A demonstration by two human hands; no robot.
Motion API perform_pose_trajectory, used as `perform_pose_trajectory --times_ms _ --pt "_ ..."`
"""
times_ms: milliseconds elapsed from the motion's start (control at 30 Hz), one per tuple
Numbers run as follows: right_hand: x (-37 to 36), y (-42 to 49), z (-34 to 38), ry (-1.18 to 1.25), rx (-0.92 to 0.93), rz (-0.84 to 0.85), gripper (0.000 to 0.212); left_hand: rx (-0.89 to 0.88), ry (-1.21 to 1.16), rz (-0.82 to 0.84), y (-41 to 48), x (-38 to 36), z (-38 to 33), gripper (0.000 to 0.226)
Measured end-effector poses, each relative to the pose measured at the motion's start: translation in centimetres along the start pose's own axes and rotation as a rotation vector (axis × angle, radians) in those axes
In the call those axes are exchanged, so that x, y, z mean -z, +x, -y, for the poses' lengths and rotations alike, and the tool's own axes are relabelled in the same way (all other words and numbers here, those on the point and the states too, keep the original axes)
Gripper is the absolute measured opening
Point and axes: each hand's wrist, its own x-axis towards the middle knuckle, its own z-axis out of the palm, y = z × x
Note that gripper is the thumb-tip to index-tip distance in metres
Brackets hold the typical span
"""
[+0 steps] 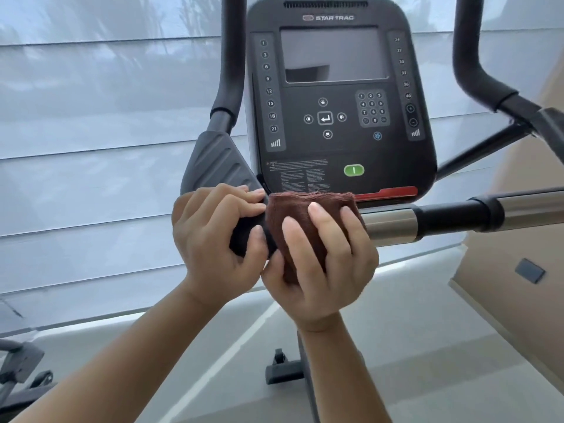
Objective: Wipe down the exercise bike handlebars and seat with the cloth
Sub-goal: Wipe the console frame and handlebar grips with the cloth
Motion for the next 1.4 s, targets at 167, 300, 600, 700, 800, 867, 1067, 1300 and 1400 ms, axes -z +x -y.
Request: perform_pose_trajectory --times_ms 167,300,600,700,800,867,1067,1300,1400 --pt "2.6 1.8 -5.6 -0.087 0.019 0.054 0.024 0.027 -0.02 0.011 -0.1 0.1 0.0 0.02" --pt "4.4 4.3 -7.6 -0.134 -0.095 0.263 0.028 0.024 -0.028 -0.041 0.1 -0.2 -0.1 0.02" --pt "4.1 10.8 -5.9 0.02 -0.088 1.146 0.038 -0.036 -0.025 -0.044 -0.1 0.0 0.5 0.023" --pt "4.0 12.9 -8.4 0.043 -0.205 1.375 0.027 -0.039 -0.044 -0.059 -0.1 0.0 0.6 0.023" --pt "3.4 13.4 -8.0 0.05 -0.248 1.457 0.026 -0.049 -0.058 -0.09 -0.1 -0.2 0.7 0.023" --pt "2.9 12.7 -6.2 0.076 -0.188 1.405 0.027 -0.057 -0.06 -0.104 -0.1 -0.3 0.8 0.023" --pt "2.6 10.8 -3.4 0.097 -0.063 1.211 0.036 -0.101 -0.061 -0.145 -0.1 -0.6 1.1 0.026" --pt "5.8 13.2 -9.0 -0.096 -0.365 1.25 0.027 -0.159 -0.111 -0.174 -0.1 -0.7 1.6 0.028" --pt "5.7 12.6 -8.6 -0.186 -0.394 1.177 0.03 -0.18 -0.107 -0.181 -0.1 -0.7 1.7 0.029"
